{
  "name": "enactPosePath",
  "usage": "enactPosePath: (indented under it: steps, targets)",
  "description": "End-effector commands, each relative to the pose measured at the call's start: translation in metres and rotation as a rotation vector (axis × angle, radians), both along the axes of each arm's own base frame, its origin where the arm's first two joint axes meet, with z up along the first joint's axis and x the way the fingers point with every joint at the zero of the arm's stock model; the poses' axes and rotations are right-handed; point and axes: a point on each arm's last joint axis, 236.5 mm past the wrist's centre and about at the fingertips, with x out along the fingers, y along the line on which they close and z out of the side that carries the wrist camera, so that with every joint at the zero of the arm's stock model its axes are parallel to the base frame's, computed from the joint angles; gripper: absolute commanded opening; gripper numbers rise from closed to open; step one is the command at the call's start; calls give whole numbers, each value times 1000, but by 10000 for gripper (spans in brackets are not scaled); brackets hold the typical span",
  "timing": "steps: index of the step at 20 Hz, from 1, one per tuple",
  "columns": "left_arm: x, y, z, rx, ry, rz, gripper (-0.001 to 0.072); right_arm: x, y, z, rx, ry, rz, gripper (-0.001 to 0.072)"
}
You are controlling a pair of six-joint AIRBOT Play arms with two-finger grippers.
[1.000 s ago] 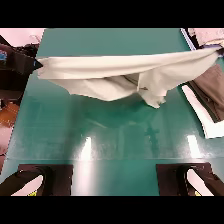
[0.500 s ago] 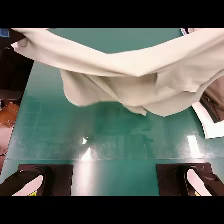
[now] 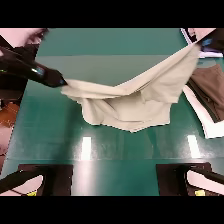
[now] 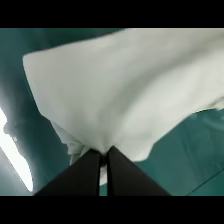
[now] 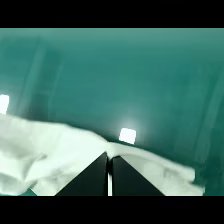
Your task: Fold the shirts.
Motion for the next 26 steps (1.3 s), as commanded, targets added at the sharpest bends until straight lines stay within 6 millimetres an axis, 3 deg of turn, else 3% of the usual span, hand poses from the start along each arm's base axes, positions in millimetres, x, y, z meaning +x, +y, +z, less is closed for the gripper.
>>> enactPosePath:
  steps: [1, 4, 7, 8, 9, 10, 13, 18, 23, 26]
  targets:
    - [37, 5, -84, 30, 73, 69, 28, 46, 9, -96, -76, 178, 22, 13]
    - [89, 9, -94, 13, -55, 167, 28, 75, 16, -138, -91, 202, 12, 14]
    - [133, 14, -62, -16, -230, 239, 45, 101, 19, -149, -65, 148, -27, 17]
    - [144, 16, -46, -24, -285, 253, 240, 108, 21, -147, -42, 131, -42, 101]
    - [150, 19, -34, -23, -312, 270, 322, 111, 20, -145, -23, 121, -54, 345]
    - [153, 22, -26, 2, -334, 261, 322, 112, 17, -143, -1, 123, -62, 438]
    - [144, 48, -21, 177, -323, 196, 322, 94, 8, -138, 67, 191, -47, 435]
    - [94, 102, -59, 194, -31, 229, 325, 25, -7, -132, 43, 363, 106, 429]
    - [46, 102, -123, 42, 140, 114, 326, 6, -8, -102, 24, 326, 123, 429]
    - [45, 101, -162, 34, 198, 108, 326, -1, 0, -87, 12, 291, 139, 429]
